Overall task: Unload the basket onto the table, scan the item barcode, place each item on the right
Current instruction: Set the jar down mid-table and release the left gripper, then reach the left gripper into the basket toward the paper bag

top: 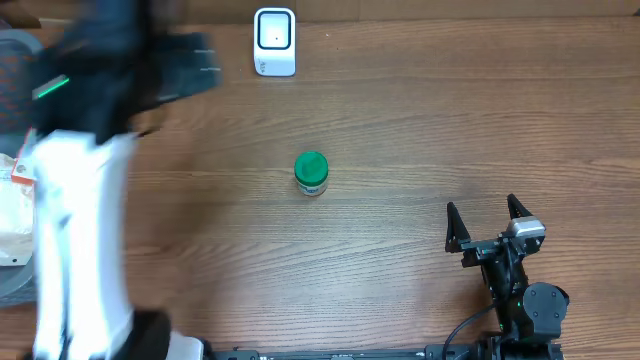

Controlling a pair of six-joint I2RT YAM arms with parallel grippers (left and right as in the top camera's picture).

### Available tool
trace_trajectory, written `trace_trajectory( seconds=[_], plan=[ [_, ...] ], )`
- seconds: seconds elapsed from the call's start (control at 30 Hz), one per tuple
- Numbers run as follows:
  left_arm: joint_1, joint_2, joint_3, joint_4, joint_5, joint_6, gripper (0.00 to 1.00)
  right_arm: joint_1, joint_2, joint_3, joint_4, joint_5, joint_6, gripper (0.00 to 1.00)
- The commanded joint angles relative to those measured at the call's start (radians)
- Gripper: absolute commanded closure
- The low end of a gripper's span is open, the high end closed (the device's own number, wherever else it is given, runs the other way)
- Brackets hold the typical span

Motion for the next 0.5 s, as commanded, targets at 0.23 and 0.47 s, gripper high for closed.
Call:
trace_trajectory(
  seconds=[0.23, 0.47],
  plan=[
    [0.712, -0.073, -0.029, 0.010, 0.183, 0.028, 0.10, -0.004, -0.011, -0.010, 0.006, -0.005, 0.003, 0.00],
    [0.902, 0.100, -0.122, 0.027, 0.256, 0.029, 0.11, -0.004, -0.011, -0.010, 0.005, -0.005, 0.003, 0.00]
  ],
)
